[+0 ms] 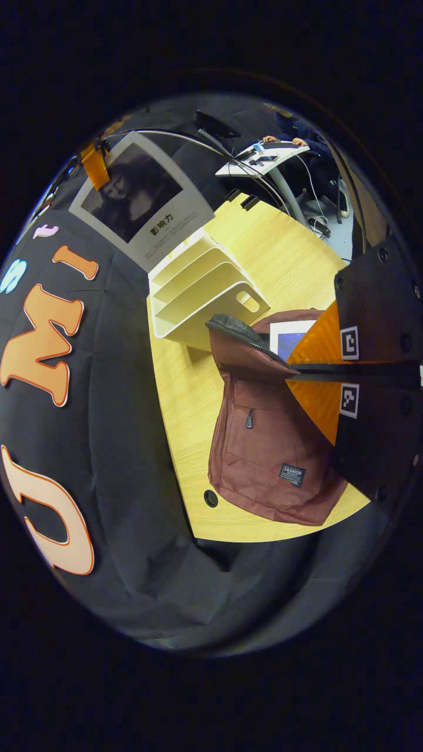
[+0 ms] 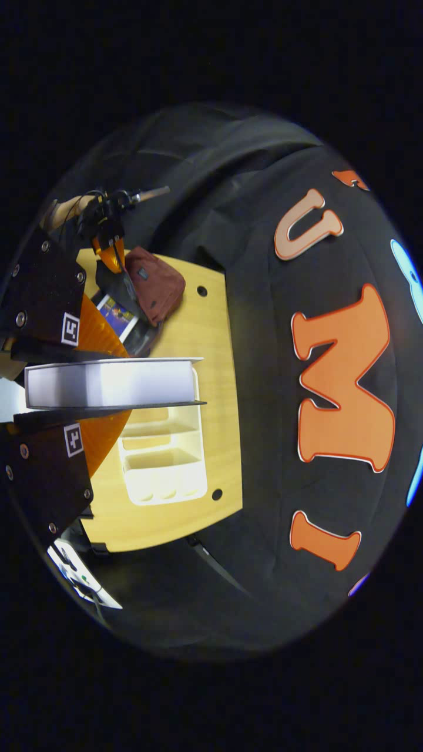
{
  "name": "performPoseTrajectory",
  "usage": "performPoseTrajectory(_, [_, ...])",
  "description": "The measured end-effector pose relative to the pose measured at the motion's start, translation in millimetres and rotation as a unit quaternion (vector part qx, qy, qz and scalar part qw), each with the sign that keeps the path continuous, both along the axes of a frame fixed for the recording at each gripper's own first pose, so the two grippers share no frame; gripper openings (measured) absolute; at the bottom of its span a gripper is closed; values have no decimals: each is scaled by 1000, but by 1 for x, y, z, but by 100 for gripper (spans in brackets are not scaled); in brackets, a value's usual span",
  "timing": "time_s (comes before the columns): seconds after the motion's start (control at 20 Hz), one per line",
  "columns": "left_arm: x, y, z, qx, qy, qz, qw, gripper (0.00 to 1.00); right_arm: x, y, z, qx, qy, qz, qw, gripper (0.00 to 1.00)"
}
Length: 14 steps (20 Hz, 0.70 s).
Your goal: Open the schoolbag, grab two books from the bookshelf and put them into the schoolbag.
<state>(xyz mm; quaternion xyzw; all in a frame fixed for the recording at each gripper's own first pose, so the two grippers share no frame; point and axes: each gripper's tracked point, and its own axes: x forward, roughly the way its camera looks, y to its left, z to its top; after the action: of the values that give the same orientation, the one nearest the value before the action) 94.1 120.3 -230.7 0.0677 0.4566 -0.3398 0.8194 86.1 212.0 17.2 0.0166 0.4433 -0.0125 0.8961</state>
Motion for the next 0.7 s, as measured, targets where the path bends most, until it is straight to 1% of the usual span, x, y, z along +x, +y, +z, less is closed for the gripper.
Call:
performPoseTrajectory(0.05, [2,1,2,1,-3,2,1000,1,-7,12,-13,14,2,10,1000,33])
performPoseTrajectory(0.15, [4,0,3,-1,-7,3,1000,1,-21,37,-46,57,18,14,998,33])
performPoseTrajectory(0.3, [4,0,5,-3,-4,2,1000,1,-30,62,-89,125,28,20,992,33])
performPoseTrajectory(0.4, [5,1,7,0,-5,-1,1000,1,-29,72,-127,166,32,6,986,33])
performPoseTrajectory(0.45, [4,1,9,1,-5,-3,1000,1,-28,77,-144,193,36,-4,981,33])
performPoseTrajectory(0.55, [5,0,13,1,-2,0,1000,1,-19,87,-170,254,28,-34,966,33])
performPoseTrajectory(0.65, [6,-2,18,2,-3,1,1000,1,-7,85,-199,282,14,-60,957,33])
performPoseTrajectory(0.7, [5,-3,22,5,-3,-2,1000,1,-2,87,-213,302,6,-74,950,33])
